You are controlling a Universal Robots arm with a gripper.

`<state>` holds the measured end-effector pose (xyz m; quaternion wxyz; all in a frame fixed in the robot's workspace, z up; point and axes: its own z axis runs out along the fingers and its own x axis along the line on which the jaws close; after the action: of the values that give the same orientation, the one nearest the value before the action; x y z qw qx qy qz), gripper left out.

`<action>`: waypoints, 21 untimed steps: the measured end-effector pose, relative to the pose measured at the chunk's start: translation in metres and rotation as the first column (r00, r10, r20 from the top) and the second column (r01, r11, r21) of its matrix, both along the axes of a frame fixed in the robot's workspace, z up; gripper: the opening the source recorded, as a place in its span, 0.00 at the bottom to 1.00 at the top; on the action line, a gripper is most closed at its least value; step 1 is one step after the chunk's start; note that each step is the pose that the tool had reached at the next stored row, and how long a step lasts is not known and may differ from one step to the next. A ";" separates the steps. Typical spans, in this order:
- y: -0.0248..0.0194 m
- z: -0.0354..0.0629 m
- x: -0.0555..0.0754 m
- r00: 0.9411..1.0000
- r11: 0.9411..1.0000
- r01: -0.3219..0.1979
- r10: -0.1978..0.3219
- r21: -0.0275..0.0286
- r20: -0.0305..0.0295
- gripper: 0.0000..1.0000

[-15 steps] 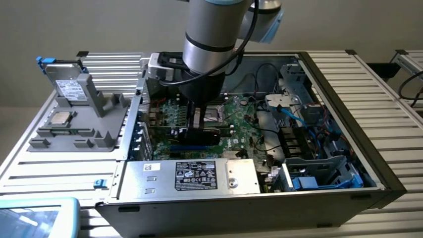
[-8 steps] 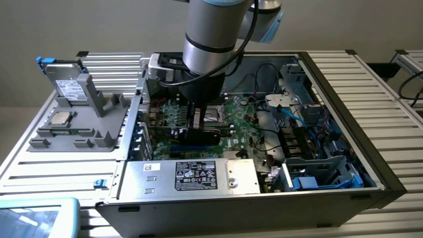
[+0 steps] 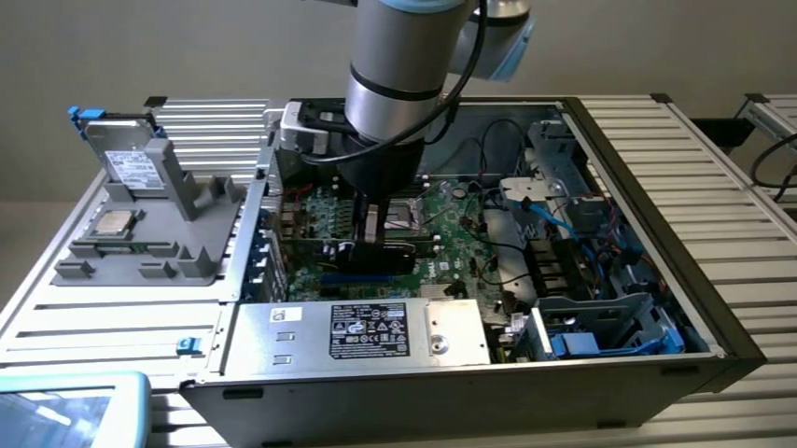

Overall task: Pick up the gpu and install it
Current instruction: 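Insert the gpu into the slot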

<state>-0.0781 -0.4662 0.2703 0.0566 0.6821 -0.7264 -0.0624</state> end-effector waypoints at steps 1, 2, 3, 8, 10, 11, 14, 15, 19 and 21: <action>0.0002 -0.0002 0.000 1.000 1.000 0.001 -0.001 0.000 0.000 0.28; 0.0003 -0.0006 0.000 1.000 1.000 0.001 -0.001 0.000 0.000 0.28; 0.0005 -0.0015 0.000 1.000 1.000 0.002 -0.002 0.000 0.000 0.28; 0.0014 -0.0070 0.000 1.000 1.000 0.007 -0.007 0.000 0.000 0.28; 0.0017 -0.0080 -0.001 1.000 1.000 0.008 -0.008 0.000 0.000 0.28; 0.0021 -0.0084 -0.001 1.000 1.000 0.009 -0.009 -0.001 0.000 0.28; 0.0024 -0.0089 -0.004 1.000 1.000 0.010 -0.010 0.000 -0.001 0.28; 0.0024 -0.0089 -0.004 1.000 1.000 0.010 -0.010 0.000 -0.001 0.28; 0.0028 -0.0089 -0.003 1.000 1.000 0.010 -0.010 0.000 -0.002 0.28; 0.0039 -0.0089 -0.004 1.000 1.000 0.010 -0.010 0.000 -0.006 0.28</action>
<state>-0.0816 -0.4624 0.2614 0.0584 0.6782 -0.7297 -0.0648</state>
